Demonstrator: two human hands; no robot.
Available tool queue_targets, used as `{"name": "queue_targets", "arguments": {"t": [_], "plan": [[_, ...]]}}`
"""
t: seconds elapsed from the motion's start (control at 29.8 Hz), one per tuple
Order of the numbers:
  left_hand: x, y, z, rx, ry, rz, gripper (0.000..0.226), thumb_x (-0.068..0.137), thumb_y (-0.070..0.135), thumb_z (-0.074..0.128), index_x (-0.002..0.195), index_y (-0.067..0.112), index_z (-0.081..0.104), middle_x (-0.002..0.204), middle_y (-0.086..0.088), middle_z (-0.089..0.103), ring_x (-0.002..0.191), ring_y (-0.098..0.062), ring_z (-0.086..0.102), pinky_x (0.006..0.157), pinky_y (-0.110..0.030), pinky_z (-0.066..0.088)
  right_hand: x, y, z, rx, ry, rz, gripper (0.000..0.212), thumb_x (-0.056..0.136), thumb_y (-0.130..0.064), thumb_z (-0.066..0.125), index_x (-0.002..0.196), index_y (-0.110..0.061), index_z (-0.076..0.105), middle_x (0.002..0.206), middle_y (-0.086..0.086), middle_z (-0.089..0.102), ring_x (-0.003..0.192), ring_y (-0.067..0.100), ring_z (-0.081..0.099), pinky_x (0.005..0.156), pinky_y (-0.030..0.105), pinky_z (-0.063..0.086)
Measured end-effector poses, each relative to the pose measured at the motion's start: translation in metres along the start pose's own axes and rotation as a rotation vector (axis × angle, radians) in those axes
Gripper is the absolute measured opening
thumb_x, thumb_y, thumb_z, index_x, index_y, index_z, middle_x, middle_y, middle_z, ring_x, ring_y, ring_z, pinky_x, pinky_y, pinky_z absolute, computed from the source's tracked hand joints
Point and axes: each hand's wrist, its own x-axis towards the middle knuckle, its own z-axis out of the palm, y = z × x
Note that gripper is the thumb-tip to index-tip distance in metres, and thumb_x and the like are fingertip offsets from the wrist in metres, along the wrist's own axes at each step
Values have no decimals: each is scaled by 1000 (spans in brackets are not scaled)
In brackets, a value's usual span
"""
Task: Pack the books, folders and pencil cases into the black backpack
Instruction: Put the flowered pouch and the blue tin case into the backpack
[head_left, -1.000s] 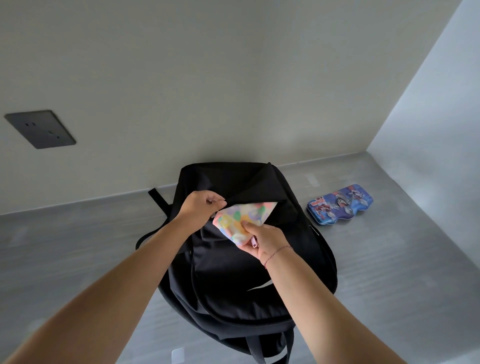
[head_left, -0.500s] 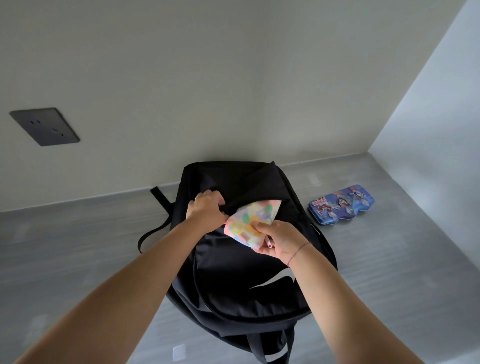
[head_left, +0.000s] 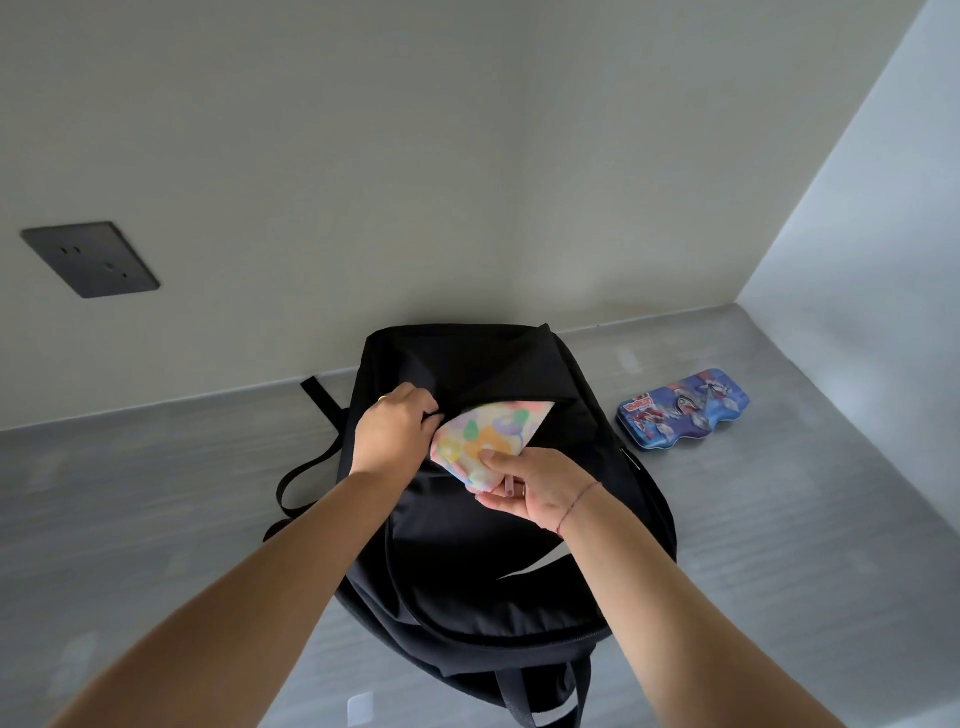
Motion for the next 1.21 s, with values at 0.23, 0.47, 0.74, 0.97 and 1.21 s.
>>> {"name": "queue_targets", "arguments": {"t": [0.23, 0.47, 0.74, 0.97, 1.21], "plan": [[-3, -3, -11, -55, 78, -8, 5, 83, 9, 66, 82, 4, 66, 79, -9, 65, 65, -27, 60, 56, -29, 41, 19, -7, 26, 182, 134, -25, 20, 79, 3, 69, 96, 8, 60, 99, 16, 59, 90, 25, 61, 66, 38, 61], [-8, 3, -18, -95, 84, 49, 5, 80, 8, 70, 82, 5, 67, 78, -6, 67, 64, -24, 63, 58, -36, 53, 37, -20, 56, 298, 168, 10, 7, 80, 11, 63, 82, 5, 60, 76, 17, 60, 73, 23, 63, 81, 38, 55], [-9, -2, -16, -173, 61, -20, 6, 83, 14, 69, 86, 9, 69, 83, -1, 66, 72, -18, 62, 63, -29, 50, 37, -19, 46, 343, -9, -51, 33, 90, 11, 31, 109, 10, 57, 118, 26, 59, 123, 39, 48, 98, 41, 42], [-3, -9, -11, -454, 5, -212, 6, 82, 15, 70, 87, 15, 74, 82, 9, 68, 77, -1, 62, 66, -3, 42, 45, -9, 29, 790, -230, -132, 61, 90, -59, 38, 130, -13, 42, 135, 21, 44, 134, 39, 34, 113, 51, 27], [-2, -4, -11, -494, -54, -241, 5, 82, 17, 70, 87, 16, 73, 83, 8, 68, 79, -3, 61, 66, -3, 43, 62, -28, 58, 787, -287, -137, 81, 83, -72, 33, 133, -12, 52, 139, 15, 50, 131, 32, 42, 116, 43, 23]]}}
